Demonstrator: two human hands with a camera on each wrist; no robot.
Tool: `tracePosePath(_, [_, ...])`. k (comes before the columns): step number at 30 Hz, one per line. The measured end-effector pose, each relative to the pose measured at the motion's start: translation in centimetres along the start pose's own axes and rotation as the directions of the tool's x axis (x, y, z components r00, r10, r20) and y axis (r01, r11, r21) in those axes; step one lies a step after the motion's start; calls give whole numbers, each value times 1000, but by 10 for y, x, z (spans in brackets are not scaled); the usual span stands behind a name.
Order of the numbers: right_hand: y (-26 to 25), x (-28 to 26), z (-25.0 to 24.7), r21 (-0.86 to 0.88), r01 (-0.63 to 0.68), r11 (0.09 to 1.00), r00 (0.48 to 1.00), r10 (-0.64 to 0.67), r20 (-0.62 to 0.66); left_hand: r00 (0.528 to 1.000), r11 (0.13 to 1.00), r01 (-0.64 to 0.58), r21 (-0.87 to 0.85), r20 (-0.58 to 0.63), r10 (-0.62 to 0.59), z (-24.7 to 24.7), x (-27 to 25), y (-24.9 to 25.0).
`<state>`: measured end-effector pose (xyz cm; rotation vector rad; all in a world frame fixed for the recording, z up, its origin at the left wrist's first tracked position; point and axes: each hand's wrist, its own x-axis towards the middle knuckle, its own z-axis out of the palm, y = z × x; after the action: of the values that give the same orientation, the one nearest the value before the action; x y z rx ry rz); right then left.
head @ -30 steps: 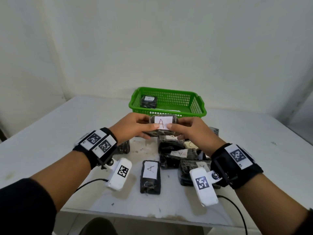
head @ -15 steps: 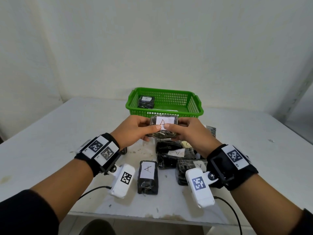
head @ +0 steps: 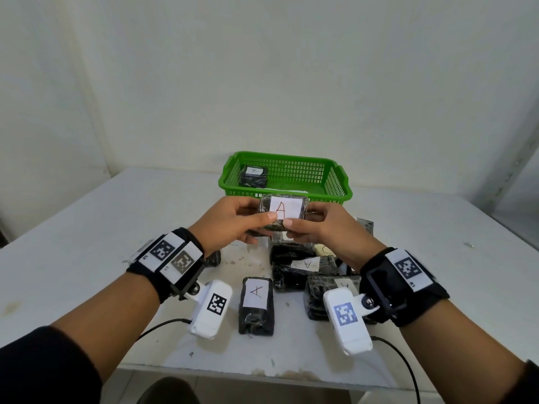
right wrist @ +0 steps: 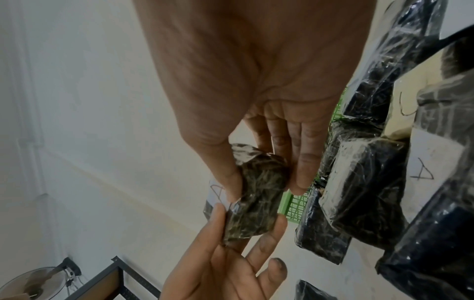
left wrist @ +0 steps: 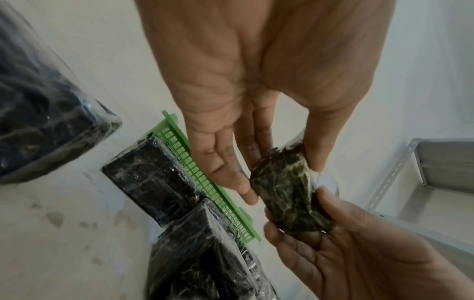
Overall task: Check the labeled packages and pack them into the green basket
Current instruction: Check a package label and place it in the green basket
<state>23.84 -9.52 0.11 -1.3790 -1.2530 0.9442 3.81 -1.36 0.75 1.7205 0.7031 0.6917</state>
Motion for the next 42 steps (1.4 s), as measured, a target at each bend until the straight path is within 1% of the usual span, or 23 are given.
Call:
tracePosePath(2, [0,0,0,-18,10,1000,1000,-10,2,999,1000,15,-17,35,-14,0,-1,2])
tracePosePath(7, [-3,4,0,-67,43,997,999,-43,2,1000,999,-16,27,14,16,-1,1,3])
tracePosePath(10, [-5,4,-1,-104,71,992,997,-73,-18,999,999,-25,32,42,24,-2,0,5])
tracePosePath(12, [-5,2,-1,-127,108,986,994,-111,-21,998,1000,-17,6,53,17,-2,-2,6])
tracePosePath(14, [-4,0,-2,-144,125,982,991,-129,-24,999,1000,-20,-9,42,20,-1,-2,7])
tracePosePath(16, [-7,-2,0,-133,132,982,989,-138,-42,999,999,-43,12,19,42,0,-2,6])
tracePosePath(18, [-9,-3,0,-93,121,988,991,-125,-41,998,997,-66,36,-18,67,0,-2,6])
tracePosePath(20, [-11,-2,0,-5,78,997,997,-78,-15,994,995,-92,48,-51,94,-1,-2,6])
tracePosePath(24, [-14,-1,0,129,-70,989,994,59,88,991,990,-131,56,-15,132,-5,0,0])
tracePosePath(26, [-13,-1,1,178,-99,979,993,84,87,990,988,-143,57,3,143,-6,1,-3])
tracePosePath(28, [-10,0,2,205,-74,976,997,65,49,992,992,-126,-2,20,126,-4,0,-3])
tracePosePath(30, [-4,3,1,173,-13,985,1000,14,-4,995,990,-75,-122,54,82,1,0,-1])
tracePosePath(32, [0,6,2,141,11,990,999,-5,-42,997,978,-35,-207,58,48,5,0,0])
tracePosePath(35, [1,6,2,88,4,996,998,1,-64,999,977,-27,-210,10,30,6,2,-2])
tracePosePath(38, [3,6,0,21,-6,1000,999,7,-41,1000,983,-28,-184,4,29,4,4,-5])
tracePosePath(40, [5,5,0,79,-24,997,1000,23,10,1000,983,-25,-180,-7,25,2,4,-5])
tracePosePath(42, [4,4,-1,145,-28,989,999,22,40,1000,977,-13,-214,-12,11,2,4,-4])
